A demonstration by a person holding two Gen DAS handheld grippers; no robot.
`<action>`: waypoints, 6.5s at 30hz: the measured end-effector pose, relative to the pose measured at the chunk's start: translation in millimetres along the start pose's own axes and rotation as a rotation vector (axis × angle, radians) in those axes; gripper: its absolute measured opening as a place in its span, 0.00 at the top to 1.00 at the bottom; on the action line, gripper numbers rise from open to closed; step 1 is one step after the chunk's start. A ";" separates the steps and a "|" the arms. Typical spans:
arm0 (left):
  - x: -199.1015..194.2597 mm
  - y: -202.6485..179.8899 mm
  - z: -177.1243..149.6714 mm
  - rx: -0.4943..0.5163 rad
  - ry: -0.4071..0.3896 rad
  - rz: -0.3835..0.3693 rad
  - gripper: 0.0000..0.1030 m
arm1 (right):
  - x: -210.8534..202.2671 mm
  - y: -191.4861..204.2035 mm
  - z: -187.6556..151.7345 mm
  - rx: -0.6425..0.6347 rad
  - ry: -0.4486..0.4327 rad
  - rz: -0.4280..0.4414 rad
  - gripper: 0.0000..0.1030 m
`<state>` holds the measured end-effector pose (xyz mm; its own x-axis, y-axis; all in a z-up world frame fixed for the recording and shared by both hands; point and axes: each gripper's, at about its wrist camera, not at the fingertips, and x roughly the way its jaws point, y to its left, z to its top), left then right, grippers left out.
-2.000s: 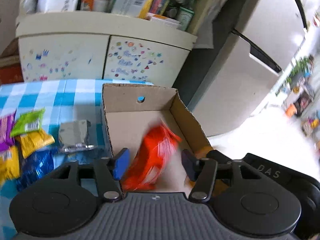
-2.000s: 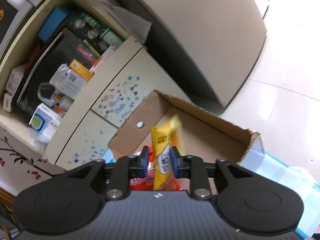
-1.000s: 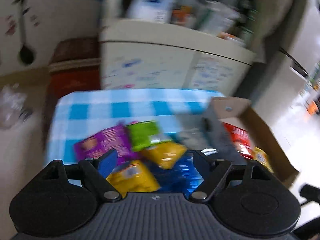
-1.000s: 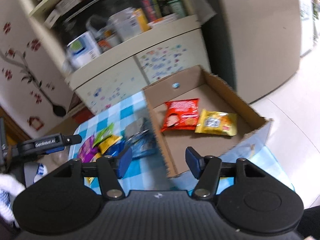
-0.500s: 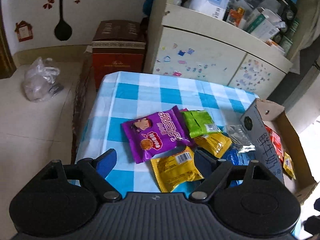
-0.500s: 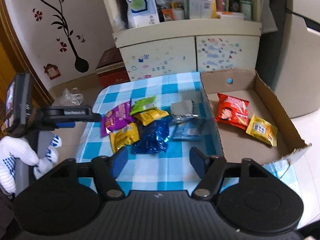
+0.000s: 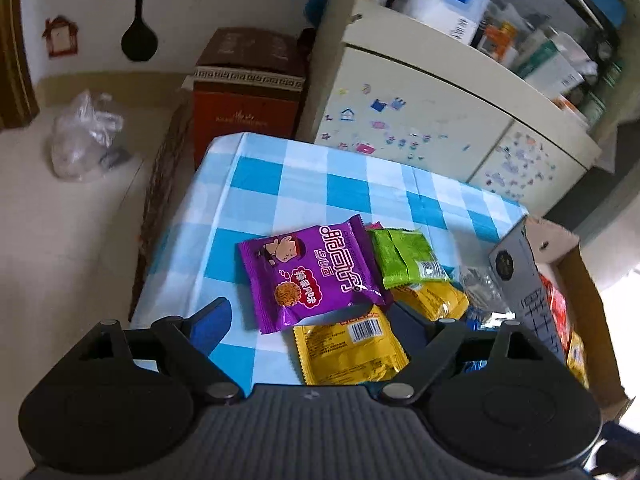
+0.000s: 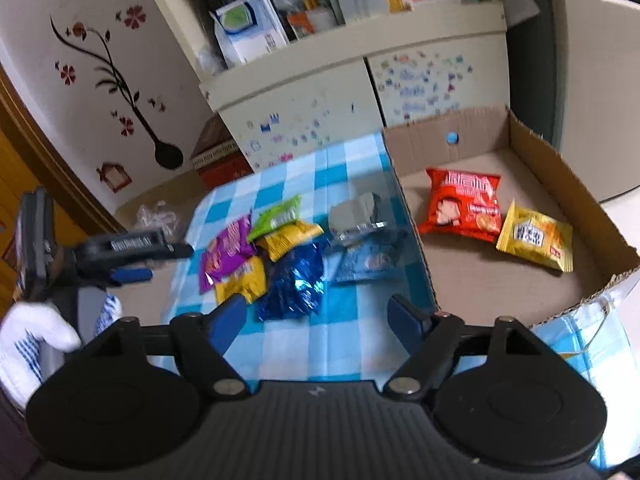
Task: Organize snacks
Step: 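Grasp the purple packet with the left gripper while the right grasps the blue packet, then lift the purple packet with the left gripper while the right lifts the blue packet, then carry the purple packet with the left gripper while the right carries the blue packet over the box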
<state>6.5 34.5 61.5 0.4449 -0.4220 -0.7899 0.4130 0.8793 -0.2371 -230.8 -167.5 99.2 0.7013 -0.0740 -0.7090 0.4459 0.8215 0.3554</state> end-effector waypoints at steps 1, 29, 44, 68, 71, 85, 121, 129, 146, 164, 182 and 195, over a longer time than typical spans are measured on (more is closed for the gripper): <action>1.3 -0.8 0.4 -0.001 -0.003 0.010 0.11 | 4.3 -1.0 0.4 -0.022 0.005 0.007 0.24; 85.0 20.9 35.9 -0.278 0.129 0.009 0.09 | 144.1 27.0 15.8 -0.084 0.121 0.102 0.26; 116.2 -5.1 27.7 -0.172 0.135 0.116 0.00 | 164.2 20.8 9.5 0.003 0.160 0.085 0.43; 116.2 -22.2 12.0 -0.013 0.128 0.164 0.00 | 159.5 20.8 8.8 0.005 0.162 0.098 0.50; 113.2 -23.6 9.3 -0.003 0.115 0.159 0.04 | 158.5 20.1 9.9 0.008 0.160 0.100 0.50; 90.1 -18.9 5.4 -0.060 0.077 0.068 0.31 | 143.7 29.5 19.7 -0.045 0.099 0.129 0.51; -8.0 -7.8 -47.6 -0.166 -0.108 0.044 0.41 | 88.8 32.7 26.3 -0.090 -0.029 0.144 0.51; 21.2 12.4 -43.1 -0.258 -0.031 0.056 0.11 | 84.3 28.0 28.0 -0.080 -0.037 0.145 0.51; 73.2 -13.9 -39.2 -0.133 0.006 0.085 0.00 | 108.6 24.0 30.9 -0.048 0.016 0.121 0.51; 61.6 -25.7 -38.4 -0.064 -0.079 0.074 0.30 | 120.2 19.3 31.5 -0.024 0.043 0.102 0.51; 12.4 -29.8 -46.6 -0.087 -0.118 0.056 0.30 | 95.4 28.8 35.3 -0.054 -0.010 0.134 0.51; -22.5 -69.3 -54.3 -0.004 -0.155 0.031 0.30 | 54.1 9.0 50.0 -0.002 -0.092 0.128 0.51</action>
<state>-75.3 -4.9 65.0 0.5753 -0.4232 -0.7000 0.3943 0.8933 -0.2160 -161.0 -192.4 94.5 0.8005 -0.0197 -0.5991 0.3482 0.8288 0.4380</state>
